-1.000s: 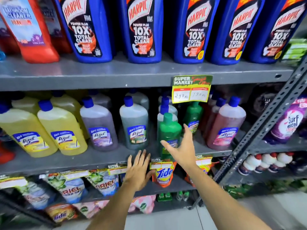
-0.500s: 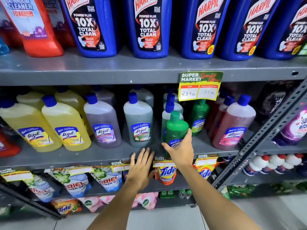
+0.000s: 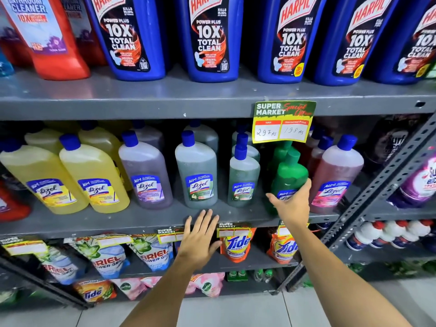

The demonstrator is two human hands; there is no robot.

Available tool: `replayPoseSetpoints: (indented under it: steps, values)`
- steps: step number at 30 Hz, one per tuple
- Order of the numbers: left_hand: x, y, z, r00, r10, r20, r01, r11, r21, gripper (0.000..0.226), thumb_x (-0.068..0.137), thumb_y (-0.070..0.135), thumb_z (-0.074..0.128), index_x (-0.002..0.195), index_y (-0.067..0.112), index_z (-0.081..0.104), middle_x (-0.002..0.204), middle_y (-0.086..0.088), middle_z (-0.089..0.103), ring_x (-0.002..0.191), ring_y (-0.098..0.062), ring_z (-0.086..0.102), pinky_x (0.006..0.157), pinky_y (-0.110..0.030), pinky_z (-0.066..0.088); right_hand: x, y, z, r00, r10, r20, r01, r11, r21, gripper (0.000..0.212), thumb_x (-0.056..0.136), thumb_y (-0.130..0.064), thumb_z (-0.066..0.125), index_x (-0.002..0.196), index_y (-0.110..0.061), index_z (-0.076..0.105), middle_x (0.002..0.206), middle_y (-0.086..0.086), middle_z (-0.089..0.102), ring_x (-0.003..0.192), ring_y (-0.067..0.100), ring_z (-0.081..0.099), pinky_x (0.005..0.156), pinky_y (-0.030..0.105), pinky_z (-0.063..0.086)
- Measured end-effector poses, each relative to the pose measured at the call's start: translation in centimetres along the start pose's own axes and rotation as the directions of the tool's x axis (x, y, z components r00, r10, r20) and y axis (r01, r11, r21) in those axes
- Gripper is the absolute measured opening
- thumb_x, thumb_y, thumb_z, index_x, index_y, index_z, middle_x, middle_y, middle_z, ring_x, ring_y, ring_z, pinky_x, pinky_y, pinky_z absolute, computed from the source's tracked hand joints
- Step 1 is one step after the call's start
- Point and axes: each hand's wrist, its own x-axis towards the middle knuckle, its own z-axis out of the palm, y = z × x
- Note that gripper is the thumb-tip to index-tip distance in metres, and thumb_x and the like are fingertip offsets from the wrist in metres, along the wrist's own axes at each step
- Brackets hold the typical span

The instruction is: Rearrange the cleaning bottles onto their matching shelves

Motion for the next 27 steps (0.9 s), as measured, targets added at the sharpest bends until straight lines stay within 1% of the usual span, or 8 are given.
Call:
replayPoseSetpoints:
  steps: [5, 10, 14, 15, 17, 20, 25, 27]
  values:
    - [0.0, -0.1, 0.1, 1.0, -0.002, -0.006, 0.002, 1.0, 0.006, 0.069, 0.095, 0.059, 0.027, 0.15, 0.019, 0.018, 0.157, -0.006, 0.02, 0.145, -0.025, 0.012, 0.111, -0.051, 0.0, 0.4, 0.3, 0.0, 0.999, 0.009, 0.036, -0.01, 1.0, 0.016, 0.104, 0.061, -0.033, 0.09, 0.139, -0.029, 0.022, 0.136, 0.005, 0.051, 0.119, 0.029, 0.057, 0.101, 0.044, 0.047]
    - [-0.1, -0.1, 0.0, 1.0, -0.001, 0.015, 0.001, 1.0, 0.002, 0.068, 0.095, 0.059, 0.025, 0.15, 0.018, 0.019, 0.157, -0.006, 0.02, 0.144, -0.025, 0.014, 0.11, -0.051, 0.002, 1.4, 0.5, -0.3, 0.994, -0.011, 0.113, 0.007, 0.999, 0.034, 0.103, 0.061, -0.025, 0.091, 0.138, -0.026, 0.023, 0.134, 0.002, 0.052, 0.118, 0.026, 0.056, 0.104, 0.044, 0.045]
    - [-0.1, -0.1, 0.0, 0.999, -0.016, 0.038, 0.015, 1.0, 0.025, 0.07, 0.093, 0.059, 0.024, 0.149, 0.017, 0.021, 0.156, -0.007, 0.025, 0.143, -0.025, 0.019, 0.11, -0.052, 0.005, 2.0, 0.6, -0.8, 0.984, -0.025, 0.178, 0.015, 0.998, 0.056, 0.105, 0.061, -0.022, 0.092, 0.14, -0.025, 0.023, 0.126, -0.006, 0.052, 0.114, 0.02, 0.055, 0.106, 0.043, 0.044]
    - [-0.1, 0.0, 0.0, 0.999, -0.022, 0.041, 0.021, 0.999, 0.028, 0.07, 0.092, 0.059, 0.023, 0.149, 0.018, 0.02, 0.156, -0.006, 0.025, 0.143, -0.025, 0.019, 0.111, -0.052, 0.006, 2.0, 0.6, -0.8, 0.984, -0.022, 0.178, 0.012, 0.998, 0.059, 0.105, 0.061, -0.022, 0.092, 0.14, -0.025, 0.023, 0.125, -0.006, 0.051, 0.115, 0.02, 0.055, 0.106, 0.043, 0.044]
    - [0.0, 0.0, 0.0, 0.998, -0.036, 0.048, 0.034, 0.999, 0.032, 0.071, 0.091, 0.06, 0.02, 0.149, 0.018, 0.019, 0.157, -0.006, 0.023, 0.144, -0.025, 0.017, 0.114, -0.055, 0.009, 1.9, 0.5, -0.6, 0.987, -0.016, 0.158, 0.007, 0.998, 0.058, 0.105, 0.061, -0.023, 0.092, 0.141, -0.024, 0.023, 0.13, -0.002, 0.052, 0.119, 0.023, 0.054, 0.106, 0.044, 0.043]
    - [0.0, 0.1, -0.1, 0.997, -0.041, 0.059, 0.038, 0.998, 0.049, 0.072, 0.091, 0.06, 0.019, 0.149, 0.018, 0.019, 0.157, -0.006, 0.023, 0.144, -0.025, 0.018, 0.111, -0.055, 0.014, 1.7, 0.3, -0.2, 0.991, -0.017, 0.136, 0.01, 0.999, 0.053, 0.104, 0.062, -0.025, 0.091, 0.141, -0.025, 0.022, 0.134, 0.003, 0.053, 0.12, 0.027, 0.055, 0.105, 0.043, 0.044]
    - [0.0, 0.1, -0.1, 0.998, -0.036, 0.056, 0.032, 0.997, 0.07, 0.071, 0.091, 0.059, 0.019, 0.148, 0.017, 0.021, 0.155, -0.007, 0.027, 0.142, -0.026, 0.022, 0.11, -0.055, 0.016, 1.6, 0.1, -0.3, 0.992, -0.016, 0.123, 0.012, 0.999, 0.032, 0.104, 0.063, -0.027, 0.091, 0.14, -0.025, 0.022, 0.134, 0.005, 0.054, 0.119, 0.029, 0.056, 0.103, 0.043, 0.044]
    - [0.0, 0.2, 0.0, 0.998, -0.034, 0.054, 0.029, 0.997, 0.076, 0.072, 0.091, 0.06, 0.017, 0.149, 0.017, 0.018, 0.157, -0.007, 0.022, 0.144, -0.026, 0.017, 0.111, -0.054, 0.013, 1.6, 0.1, -0.4, 0.992, -0.019, 0.121, 0.016, 1.0, 0.026, 0.104, 0.063, -0.027, 0.09, 0.141, -0.024, 0.021, 0.134, 0.005, 0.054, 0.119, 0.029, 0.056, 0.103, 0.043, 0.044]
